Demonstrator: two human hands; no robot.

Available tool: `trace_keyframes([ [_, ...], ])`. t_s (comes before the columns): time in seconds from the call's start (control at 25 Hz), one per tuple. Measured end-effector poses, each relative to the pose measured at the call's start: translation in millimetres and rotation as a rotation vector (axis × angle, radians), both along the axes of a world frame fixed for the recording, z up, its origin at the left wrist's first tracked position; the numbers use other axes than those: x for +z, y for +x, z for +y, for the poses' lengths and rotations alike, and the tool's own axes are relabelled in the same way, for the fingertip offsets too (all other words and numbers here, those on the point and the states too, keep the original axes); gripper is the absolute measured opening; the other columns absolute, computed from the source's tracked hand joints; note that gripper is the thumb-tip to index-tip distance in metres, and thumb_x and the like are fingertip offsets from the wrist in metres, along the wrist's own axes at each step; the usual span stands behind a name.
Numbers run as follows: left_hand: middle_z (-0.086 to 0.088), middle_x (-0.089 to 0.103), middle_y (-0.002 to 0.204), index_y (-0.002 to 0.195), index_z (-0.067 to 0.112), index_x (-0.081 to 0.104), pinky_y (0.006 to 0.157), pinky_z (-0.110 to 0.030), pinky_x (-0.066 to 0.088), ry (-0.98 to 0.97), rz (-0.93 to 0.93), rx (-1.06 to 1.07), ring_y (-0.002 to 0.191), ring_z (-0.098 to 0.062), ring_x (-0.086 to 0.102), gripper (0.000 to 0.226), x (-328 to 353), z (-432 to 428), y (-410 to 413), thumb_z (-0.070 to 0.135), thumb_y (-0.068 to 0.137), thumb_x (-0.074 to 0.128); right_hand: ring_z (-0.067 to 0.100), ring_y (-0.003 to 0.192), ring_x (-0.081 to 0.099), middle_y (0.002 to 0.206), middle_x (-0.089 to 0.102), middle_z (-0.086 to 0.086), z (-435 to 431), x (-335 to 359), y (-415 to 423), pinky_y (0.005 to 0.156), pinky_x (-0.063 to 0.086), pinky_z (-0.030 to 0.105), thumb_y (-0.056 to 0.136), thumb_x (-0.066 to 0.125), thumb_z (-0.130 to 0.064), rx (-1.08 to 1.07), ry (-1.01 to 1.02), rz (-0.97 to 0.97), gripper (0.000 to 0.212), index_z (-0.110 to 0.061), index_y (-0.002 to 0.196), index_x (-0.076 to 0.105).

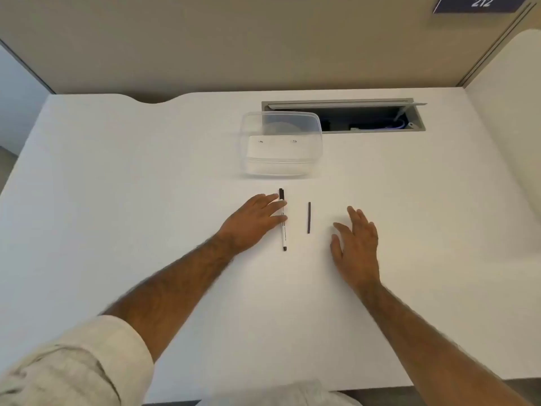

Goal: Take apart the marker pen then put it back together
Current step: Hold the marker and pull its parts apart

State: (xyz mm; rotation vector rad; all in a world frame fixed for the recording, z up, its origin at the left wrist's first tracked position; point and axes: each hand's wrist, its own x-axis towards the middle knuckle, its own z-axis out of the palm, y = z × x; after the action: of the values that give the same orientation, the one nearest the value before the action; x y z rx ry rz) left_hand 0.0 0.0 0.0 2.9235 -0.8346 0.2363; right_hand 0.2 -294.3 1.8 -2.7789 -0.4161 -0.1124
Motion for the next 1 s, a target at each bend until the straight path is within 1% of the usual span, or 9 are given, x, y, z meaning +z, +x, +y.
trace_keyframes([
  [0.08, -0.003, 0.06, 0.139, 0.126, 0.019, 0.064, 0.112, -0.043, 0.041, 0.024, 0.0, -0.066, 0.134, -0.033, 0.05, 0.043, 3, 4, 7, -0.001, 0.088, 0.066, 0.032, 0.147, 0.032, 0.154, 0.042, 0.014, 7, 6, 0, 0.121, 0.021, 0.052, 0.095, 0.044, -0.025, 0.035, 0.039, -0.039, 0.034, -0.01, 0.115, 0.068],
  [0.28, -0.004, 0.061, 0.137, 0.126, 0.02, 0.065, 0.109, -0.04, 0.043, 0.042, 0.018, -0.173, 0.132, -0.032, 0.053, 0.04, 3, 1, 13, 0.003, 0.09, 0.067, 0.032, 0.141, 0.041, 0.148, 0.05, 0.015, 31, 12, -9, 0.118, 0.028, 0.046, 0.093, 0.051, -0.019, 0.121, 0.07, -0.075, 0.026, -0.01, 0.111, 0.068],
  [0.4, -0.004, 0.068, 0.127, 0.117, 0.019, 0.07, 0.105, -0.04, 0.048, 0.042, 0.02, -0.197, 0.127, -0.032, 0.058, 0.035, 6, 0, 19, 0.006, 0.085, 0.075, 0.027, 0.134, 0.048, 0.141, 0.057, 0.011, 46, 15, -17, 0.113, 0.034, 0.037, 0.093, 0.058, -0.016, 0.103, 0.124, -0.004, 0.024, -0.011, 0.114, 0.069],
  [0.52, -0.002, 0.07, 0.116, 0.108, 0.017, 0.072, 0.101, -0.038, 0.05, 0.031, 0.0, -0.206, 0.122, -0.031, 0.061, 0.029, 8, 0, 22, 0.004, 0.083, 0.077, 0.024, 0.13, 0.052, 0.137, 0.06, 0.008, 56, 18, -24, 0.108, 0.043, 0.037, 0.092, 0.061, -0.015, 0.115, 0.173, 0.07, 0.03, -0.011, 0.122, 0.066],
  [0.72, -0.004, 0.066, 0.098, 0.096, 0.013, 0.064, 0.115, -0.04, 0.035, 0.053, -0.035, -0.188, 0.101, -0.027, 0.062, 0.023, 13, -1, 19, -0.008, 0.088, 0.059, 0.02, 0.118, 0.061, 0.127, 0.066, 0.002, 68, 31, -24, 0.099, 0.052, 0.036, 0.094, 0.059, -0.016, 0.087, 0.228, 0.093, 0.029, -0.012, 0.122, 0.066],
  [0.8, -0.003, 0.06, 0.087, 0.094, 0.013, 0.059, 0.12, -0.043, 0.029, 0.066, 0.002, -0.149, 0.086, -0.024, 0.059, 0.028, 18, 1, 16, -0.012, 0.087, 0.047, 0.017, 0.111, 0.063, 0.121, 0.067, -0.002, 73, 40, -24, 0.091, 0.052, 0.03, 0.095, 0.057, -0.017, 0.058, 0.257, 0.106, 0.028, -0.015, 0.122, 0.065],
  [0.88, -0.002, 0.058, 0.085, 0.095, 0.014, 0.056, 0.121, -0.04, 0.029, 0.039, 0.08, -0.1, 0.082, -0.024, 0.059, 0.028, 21, 5, 12, -0.011, 0.087, 0.047, 0.014, 0.105, 0.065, 0.118, 0.068, -0.005, 76, 44, -22, 0.088, 0.051, 0.027, 0.096, 0.056, -0.018, 0.033, 0.289, 0.116, 0.027, -0.018, 0.122, 0.064],
  [0.92, -0.001, 0.058, 0.086, 0.096, 0.015, 0.056, 0.116, -0.038, 0.036, -0.011, 0.135, -0.056, 0.085, -0.024, 0.06, 0.025, 23, 7, 9, -0.008, 0.088, 0.05, 0.013, 0.103, 0.065, 0.117, 0.067, -0.007, 78, 45, -20, 0.088, 0.052, 0.027, 0.097, 0.056, -0.019, 0.013, 0.322, 0.143, 0.027, -0.019, 0.123, 0.064],
  [1.0, 0.005, 0.055, 0.093, 0.098, 0.021, 0.051, 0.088, -0.043, 0.053, -0.152, 0.27, 0.073, 0.09, -0.02, 0.055, 0.016, 35, 9, -2, 0.006, 0.096, 0.05, 0.01, 0.098, 0.065, 0.113, 0.068, -0.008, 81, 49, -16, 0.089, 0.053, 0.03, 0.097, 0.057, -0.023, -0.056, 0.432, 0.278, 0.027, -0.021, 0.124, 0.062],
])
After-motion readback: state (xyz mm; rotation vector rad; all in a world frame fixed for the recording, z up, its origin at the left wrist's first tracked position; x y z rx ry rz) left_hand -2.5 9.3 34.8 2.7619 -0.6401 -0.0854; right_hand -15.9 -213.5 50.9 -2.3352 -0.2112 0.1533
